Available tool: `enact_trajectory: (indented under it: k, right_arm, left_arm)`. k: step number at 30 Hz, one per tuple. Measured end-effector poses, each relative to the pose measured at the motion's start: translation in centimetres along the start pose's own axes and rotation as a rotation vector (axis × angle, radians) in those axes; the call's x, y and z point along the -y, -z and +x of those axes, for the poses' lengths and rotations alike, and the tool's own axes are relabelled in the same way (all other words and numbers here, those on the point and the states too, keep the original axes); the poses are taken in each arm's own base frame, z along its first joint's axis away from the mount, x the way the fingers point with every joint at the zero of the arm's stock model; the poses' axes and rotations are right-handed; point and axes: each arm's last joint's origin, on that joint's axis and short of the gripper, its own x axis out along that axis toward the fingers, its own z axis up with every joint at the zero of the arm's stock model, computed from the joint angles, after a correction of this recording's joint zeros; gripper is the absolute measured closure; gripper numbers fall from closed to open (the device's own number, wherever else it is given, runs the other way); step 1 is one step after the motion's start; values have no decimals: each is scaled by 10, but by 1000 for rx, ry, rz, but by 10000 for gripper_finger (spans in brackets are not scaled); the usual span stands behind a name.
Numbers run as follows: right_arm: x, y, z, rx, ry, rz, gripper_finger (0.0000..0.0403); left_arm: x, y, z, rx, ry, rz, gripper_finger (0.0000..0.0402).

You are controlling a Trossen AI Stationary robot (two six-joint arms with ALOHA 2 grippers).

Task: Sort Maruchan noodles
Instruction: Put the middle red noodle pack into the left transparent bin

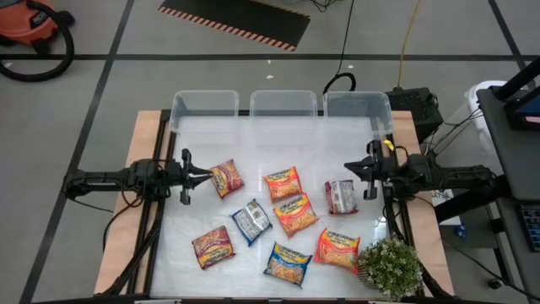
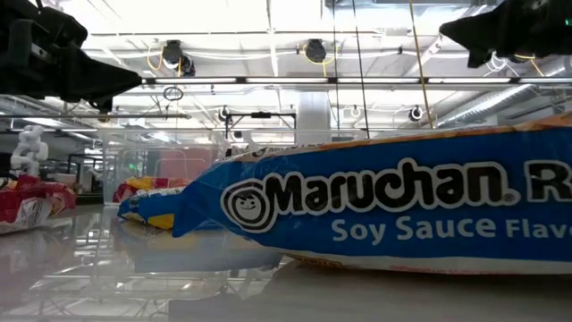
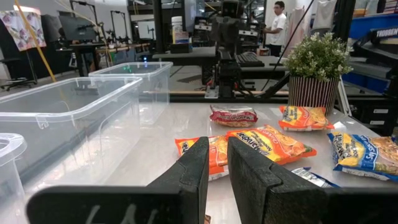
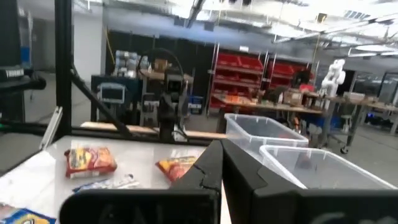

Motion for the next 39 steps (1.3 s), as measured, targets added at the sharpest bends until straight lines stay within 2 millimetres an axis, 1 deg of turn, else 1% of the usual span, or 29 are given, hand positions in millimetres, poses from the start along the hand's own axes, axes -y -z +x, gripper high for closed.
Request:
enact_trajectory:
  k: [3, 8, 17, 27, 32, 39]
  right_arm:
    - [3, -24, 6, -12, -3, -2, 403]
    - [5, -57, 19, -77, -15, -13, 403]
    - [11, -131, 47, -59, -13, -9, 403]
    - [16, -203, 82, -229, -35, 21, 403]
    - [17, -226, 98, -314, -28, 115, 403]
    - [14, -233, 123, -399, -11, 206, 403]
  left_arm:
    - [0, 0, 0, -1, 0, 0, 337]
    - [0, 0, 0, -1, 0, 0, 337]
    - [0, 0, 0, 0, 0, 0, 337]
    - [0, 0, 0, 0, 0, 0, 337]
    - [0, -1, 0, 10, -10, 0, 337]
    - [0, -2, 0, 21, -15, 5, 337]
